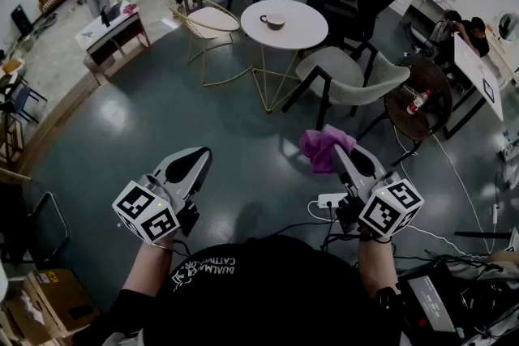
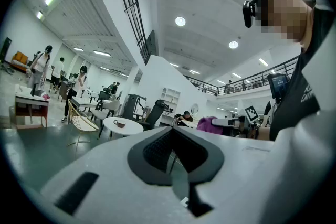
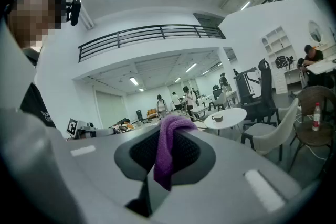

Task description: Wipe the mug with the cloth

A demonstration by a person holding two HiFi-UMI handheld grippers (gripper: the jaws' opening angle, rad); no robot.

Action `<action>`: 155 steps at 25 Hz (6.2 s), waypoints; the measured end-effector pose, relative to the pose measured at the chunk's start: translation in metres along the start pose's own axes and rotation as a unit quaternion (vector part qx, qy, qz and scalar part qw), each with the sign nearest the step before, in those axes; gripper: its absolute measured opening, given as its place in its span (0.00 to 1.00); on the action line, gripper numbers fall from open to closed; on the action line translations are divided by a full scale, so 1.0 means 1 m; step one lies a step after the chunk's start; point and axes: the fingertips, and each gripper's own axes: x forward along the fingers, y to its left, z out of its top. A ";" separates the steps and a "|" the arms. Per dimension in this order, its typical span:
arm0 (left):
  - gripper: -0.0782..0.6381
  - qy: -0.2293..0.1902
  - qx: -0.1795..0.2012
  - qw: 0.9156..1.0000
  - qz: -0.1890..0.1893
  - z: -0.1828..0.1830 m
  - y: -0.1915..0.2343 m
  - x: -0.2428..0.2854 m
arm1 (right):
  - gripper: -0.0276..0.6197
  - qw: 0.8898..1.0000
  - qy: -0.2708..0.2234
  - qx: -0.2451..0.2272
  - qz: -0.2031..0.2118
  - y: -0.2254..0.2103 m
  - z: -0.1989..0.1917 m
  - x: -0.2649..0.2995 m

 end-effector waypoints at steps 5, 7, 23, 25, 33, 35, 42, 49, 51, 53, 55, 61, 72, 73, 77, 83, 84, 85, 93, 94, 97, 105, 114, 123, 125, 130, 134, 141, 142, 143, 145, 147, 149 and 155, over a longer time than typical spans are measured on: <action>0.11 -0.004 -0.004 1.000 0.012 0.001 0.005 -0.002 | 0.11 1.000 -0.005 0.010 0.001 -0.002 -0.001 -0.001; 0.11 -0.002 -0.007 1.000 0.012 0.000 0.004 -0.003 | 0.11 1.000 -0.009 0.020 0.003 -0.003 -0.001 -0.003; 0.11 -0.026 0.009 1.000 0.008 0.015 -0.003 -0.004 | 0.11 0.999 -0.009 0.040 0.000 0.003 -0.010 0.011; 0.11 -0.024 0.006 1.000 -0.002 0.013 -0.004 -0.004 | 0.11 0.999 -0.005 0.038 -0.002 0.003 -0.012 0.015; 0.11 -0.012 0.014 1.000 -0.014 0.013 0.023 0.031 | 0.11 0.999 0.013 0.031 0.005 -0.022 -0.015 0.060; 0.11 -0.011 0.014 1.000 -0.014 0.017 0.034 0.047 | 0.11 0.999 0.016 0.030 0.008 -0.035 -0.011 0.076; 0.11 -0.007 0.015 1.000 -0.015 0.047 0.085 0.118 | 0.11 0.999 0.029 0.028 0.012 -0.093 0.014 0.140; 0.11 -0.008 0.021 1.000 -0.021 0.073 0.138 0.205 | 0.11 0.999 0.045 0.025 0.016 -0.169 0.040 0.202; 0.11 -0.012 0.025 0.999 -0.020 0.076 0.152 0.221 | 0.11 0.999 0.048 0.019 0.017 -0.185 0.044 0.215; 0.11 -0.015 0.024 0.999 -0.018 0.078 0.165 0.237 | 0.11 0.999 0.048 0.015 0.017 -0.202 0.048 0.228; 0.11 -0.017 0.019 1.000 -0.014 0.080 0.181 0.256 | 0.11 0.998 0.050 0.015 0.020 -0.220 0.054 0.245; 0.11 -0.013 0.004 1.000 0.002 0.077 0.212 0.280 | 0.11 0.997 0.065 0.009 0.042 -0.239 0.058 0.294; 0.11 0.016 -0.024 0.999 0.013 0.073 0.284 0.285 | 0.11 0.994 0.097 0.022 0.050 -0.239 0.046 0.379; 0.11 0.018 -0.032 0.999 0.010 0.074 0.297 0.289 | 0.11 0.994 0.099 0.026 0.044 -0.243 0.046 0.387; 0.11 0.031 -0.048 0.998 -0.015 0.081 0.347 0.308 | 0.11 0.994 0.100 0.044 0.008 -0.258 0.045 0.422; 0.11 0.046 -0.027 0.997 -0.062 0.112 0.419 0.340 | 0.11 0.995 0.074 0.057 -0.037 -0.273 0.062 0.486; 0.11 0.048 -0.024 0.996 -0.069 0.117 0.429 0.346 | 0.11 0.995 0.071 0.059 -0.043 -0.275 0.065 0.495; 0.11 0.050 -0.021 0.996 -0.077 0.122 0.439 0.352 | 0.11 0.995 0.069 0.059 -0.049 -0.278 0.067 0.504; 0.11 0.073 -0.003 0.988 -0.138 0.153 0.504 0.394 | 0.11 0.991 0.032 0.068 -0.107 -0.297 0.090 0.556; 0.11 0.076 0.000 0.986 -0.145 0.157 0.510 0.398 | 0.11 0.991 0.027 0.071 -0.115 -0.299 0.092 0.561; 0.11 0.088 0.009 0.981 -0.170 0.166 0.530 0.410 | 0.11 0.987 0.012 0.079 -0.138 -0.302 0.093 0.577; 0.11 0.109 0.008 0.976 -0.187 0.135 0.563 0.456 | 0.11 0.979 -0.010 0.118 -0.166 -0.324 0.063 0.589; 0.11 0.180 0.029 0.968 -0.173 0.050 0.603 0.535 | 0.11 0.972 0.024 0.174 -0.158 -0.399 -0.012 0.625; 0.29 0.249 0.117 0.948 -0.159 -0.015 0.638 0.625 | 0.11 0.973 0.061 0.182 -0.125 -0.465 -0.034 0.684; 0.30 0.261 0.118 0.944 -0.164 -0.026 0.642 0.645 | 0.11 0.974 0.073 0.179 -0.119 -0.479 -0.036 0.690; 0.30 0.309 0.189 0.912 -0.193 -0.062 0.645 0.691 | 0.11 0.972 0.100 0.193 -0.094 -0.508 -0.047 0.699; 0.39 0.339 0.236 0.885 -0.213 -0.083 0.647 0.717 | 0.11 0.968 0.117 0.209 -0.068 -0.520 -0.058 0.708; 0.37 0.387 0.306 0.830 -0.259 -0.112 0.651 0.726 | 0.11 0.965 0.131 0.224 -0.021 -0.523 -0.065 0.717; 0.36 0.391 0.320 0.821 -0.264 -0.116 0.651 0.727 | 0.11 0.965 0.129 0.229 -0.016 -0.524 -0.065 0.717; 0.35 0.395 0.335 0.812 -0.269 -0.119 0.651 0.728 | 0.11 0.963 0.128 0.236 -0.011 -0.525 -0.066 0.717; 0.32 0.402 0.357 0.797 -0.276 -0.124 0.652 0.730 | 0.11 0.960 0.126 0.249 -0.003 -0.526 -0.068 0.715; 0.29 0.410 0.369 0.785 -0.281 -0.128 0.653 0.731 | 0.11 0.959 0.124 0.253 -0.001 -0.526 -0.069 0.715; 0.27 0.419 0.379 0.776 -0.282 -0.131 0.654 0.731 | 0.11 0.958 0.124 0.258 0.001 -0.525 -0.071 0.715; 0.22 0.440 0.380 0.764 -0.280 -0.137 0.657 0.731 | 0.11 0.952 0.145 0.269 0.013 -0.509 -0.084 0.727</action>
